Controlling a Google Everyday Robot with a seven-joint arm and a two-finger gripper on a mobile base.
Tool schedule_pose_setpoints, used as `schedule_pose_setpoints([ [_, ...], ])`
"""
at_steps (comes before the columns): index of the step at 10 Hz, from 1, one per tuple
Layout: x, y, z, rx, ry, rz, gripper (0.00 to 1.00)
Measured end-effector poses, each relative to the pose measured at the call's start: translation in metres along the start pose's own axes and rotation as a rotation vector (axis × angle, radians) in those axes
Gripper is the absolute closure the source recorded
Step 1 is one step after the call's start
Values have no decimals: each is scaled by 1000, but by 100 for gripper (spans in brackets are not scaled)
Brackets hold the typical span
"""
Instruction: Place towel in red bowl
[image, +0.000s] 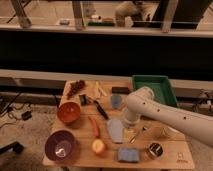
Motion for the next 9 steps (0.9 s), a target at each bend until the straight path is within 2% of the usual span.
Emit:
schedule_pose_setpoints([
  [4,-4,-1,12,5,-15,-2,20],
  [9,-29,-2,42,-7,-8,-73,20],
])
